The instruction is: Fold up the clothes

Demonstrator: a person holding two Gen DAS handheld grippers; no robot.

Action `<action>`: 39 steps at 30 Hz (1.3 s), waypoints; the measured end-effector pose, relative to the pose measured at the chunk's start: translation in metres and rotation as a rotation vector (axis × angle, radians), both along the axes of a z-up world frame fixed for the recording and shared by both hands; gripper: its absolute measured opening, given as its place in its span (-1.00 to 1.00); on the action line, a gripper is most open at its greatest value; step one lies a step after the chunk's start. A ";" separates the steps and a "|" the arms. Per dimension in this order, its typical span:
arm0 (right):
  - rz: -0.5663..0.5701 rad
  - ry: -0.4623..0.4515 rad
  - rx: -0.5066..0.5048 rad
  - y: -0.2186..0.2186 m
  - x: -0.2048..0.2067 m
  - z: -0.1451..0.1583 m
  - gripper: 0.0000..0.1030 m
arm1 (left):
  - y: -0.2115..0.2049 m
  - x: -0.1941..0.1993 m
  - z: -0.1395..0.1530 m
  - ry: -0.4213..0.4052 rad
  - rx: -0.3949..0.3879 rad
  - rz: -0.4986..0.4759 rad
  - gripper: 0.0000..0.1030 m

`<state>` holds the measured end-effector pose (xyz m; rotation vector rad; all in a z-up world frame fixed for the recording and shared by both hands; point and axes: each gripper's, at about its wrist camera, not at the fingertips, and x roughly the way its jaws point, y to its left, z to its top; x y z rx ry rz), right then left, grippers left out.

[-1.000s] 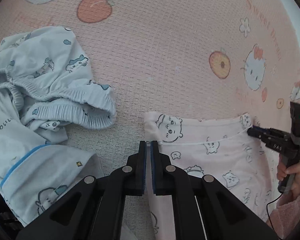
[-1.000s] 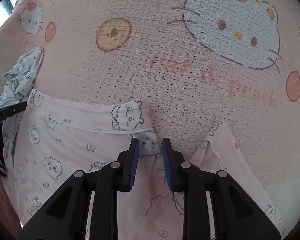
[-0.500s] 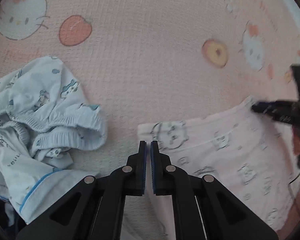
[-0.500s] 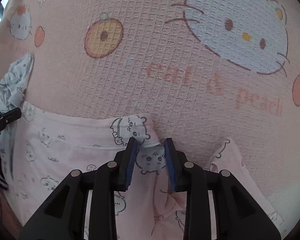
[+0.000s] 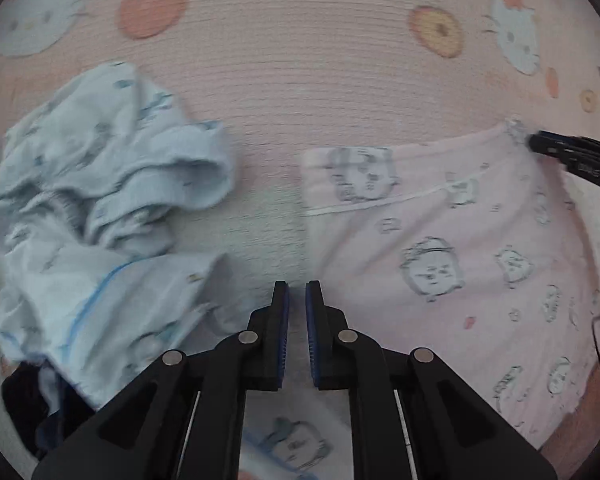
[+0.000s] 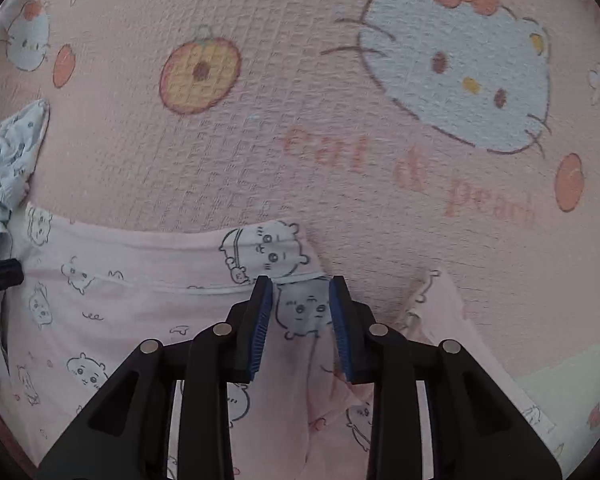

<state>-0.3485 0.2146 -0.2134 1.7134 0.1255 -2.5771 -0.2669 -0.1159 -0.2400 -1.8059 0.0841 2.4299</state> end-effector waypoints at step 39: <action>-0.068 -0.181 -0.173 0.014 0.330 -0.008 -0.42 | 0.202 0.246 0.011 0.079 -0.002 -0.483 -0.55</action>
